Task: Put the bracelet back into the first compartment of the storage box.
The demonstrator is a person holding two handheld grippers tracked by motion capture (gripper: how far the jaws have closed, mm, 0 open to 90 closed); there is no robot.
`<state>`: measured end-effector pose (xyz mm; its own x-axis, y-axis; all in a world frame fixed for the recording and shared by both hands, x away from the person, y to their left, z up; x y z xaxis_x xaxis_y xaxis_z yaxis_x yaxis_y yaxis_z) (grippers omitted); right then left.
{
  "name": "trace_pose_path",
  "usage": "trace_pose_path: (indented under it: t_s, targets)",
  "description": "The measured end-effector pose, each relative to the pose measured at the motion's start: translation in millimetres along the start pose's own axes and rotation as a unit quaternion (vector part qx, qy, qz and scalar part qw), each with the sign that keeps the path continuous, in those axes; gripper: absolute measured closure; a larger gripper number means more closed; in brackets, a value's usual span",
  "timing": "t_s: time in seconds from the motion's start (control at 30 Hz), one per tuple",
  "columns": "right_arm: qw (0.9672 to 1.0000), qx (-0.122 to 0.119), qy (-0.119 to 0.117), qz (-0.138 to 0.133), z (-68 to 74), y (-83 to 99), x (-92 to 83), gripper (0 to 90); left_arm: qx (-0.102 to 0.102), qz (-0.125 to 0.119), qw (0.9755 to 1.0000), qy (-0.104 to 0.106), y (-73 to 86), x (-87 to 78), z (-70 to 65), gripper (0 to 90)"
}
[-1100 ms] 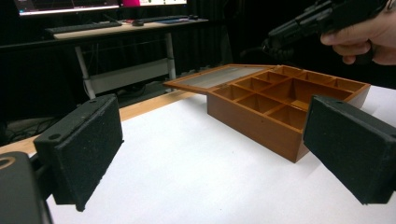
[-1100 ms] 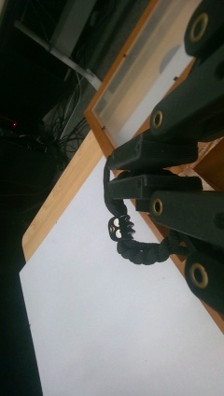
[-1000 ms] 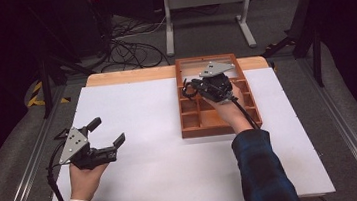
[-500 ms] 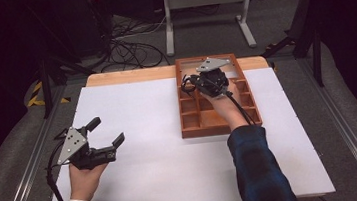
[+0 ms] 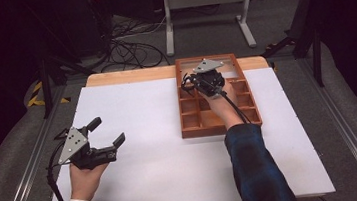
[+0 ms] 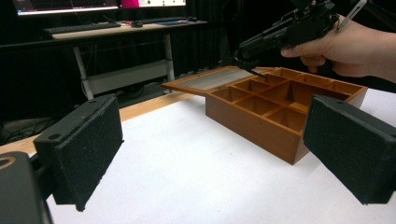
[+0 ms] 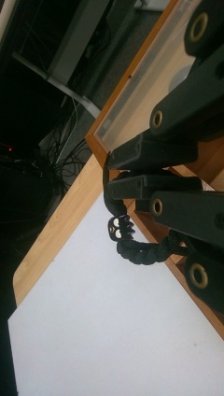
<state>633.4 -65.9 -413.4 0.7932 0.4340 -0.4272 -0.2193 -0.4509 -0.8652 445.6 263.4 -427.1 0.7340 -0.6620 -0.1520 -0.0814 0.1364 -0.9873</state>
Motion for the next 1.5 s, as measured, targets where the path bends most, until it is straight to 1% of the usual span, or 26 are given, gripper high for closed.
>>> trace_pose_path:
  t_s: [0.17, 0.27, 0.47, 0.57, 0.73, 1.27, 1.5]
  targets:
    - [1.0000, 0.005, 0.001, 0.006, -1.5, 3.9, 5.2, 85.0, -0.001, 0.003, 1.0000, 0.001, 0.8, 0.7, -0.5, 5.5]
    - [0.9999, 0.006, 0.006, 0.008, -2.2, 6.5, 9.2, 84.9, -0.003, 0.003, 1.0000, 0.001, 1.2, 1.1, -0.7, 5.5]
    - [0.9998, 0.001, 0.015, 0.013, -2.4, 10.1, 17.2, 84.9, -0.002, 0.002, 1.0000, 0.002, 1.7, 1.6, 0.1, 5.5]
    - [0.9997, 0.003, 0.018, 0.014, -2.7, 11.9, 20.2, 84.9, -0.002, 0.003, 1.0000, 0.002, 1.8, 1.5, 0.3, 5.5]
    - [0.9994, -0.002, 0.024, 0.023, -1.4, 15.7, 27.0, 84.8, -0.002, 0.002, 1.0000, 0.003, 1.9, 1.8, -0.1, 5.5]
    - [0.9992, -0.006, 0.018, 0.036, 3.3, 19.6, 36.3, 84.4, -0.004, 0.000, 1.0000, 0.004, 1.2, 1.0, -0.2, 5.5]
    - [0.9989, -0.008, 0.022, 0.040, 3.0, 20.5, 37.4, 84.0, -0.002, -0.002, 1.0000, 0.005, 0.7, 0.8, -0.3, 5.6]
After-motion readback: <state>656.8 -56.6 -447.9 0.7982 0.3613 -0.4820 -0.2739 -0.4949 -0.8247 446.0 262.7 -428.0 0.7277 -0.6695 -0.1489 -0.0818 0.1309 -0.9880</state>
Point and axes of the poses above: each handheld gripper's, and its own axes: x roughly forward along the jaws, y roughly out of its underside, z roughly to its left, the point moved 4 cm from there along x, roughly forward along the jaws, and after that the axes turned 5 degrees about y, right-handed, at the moved point
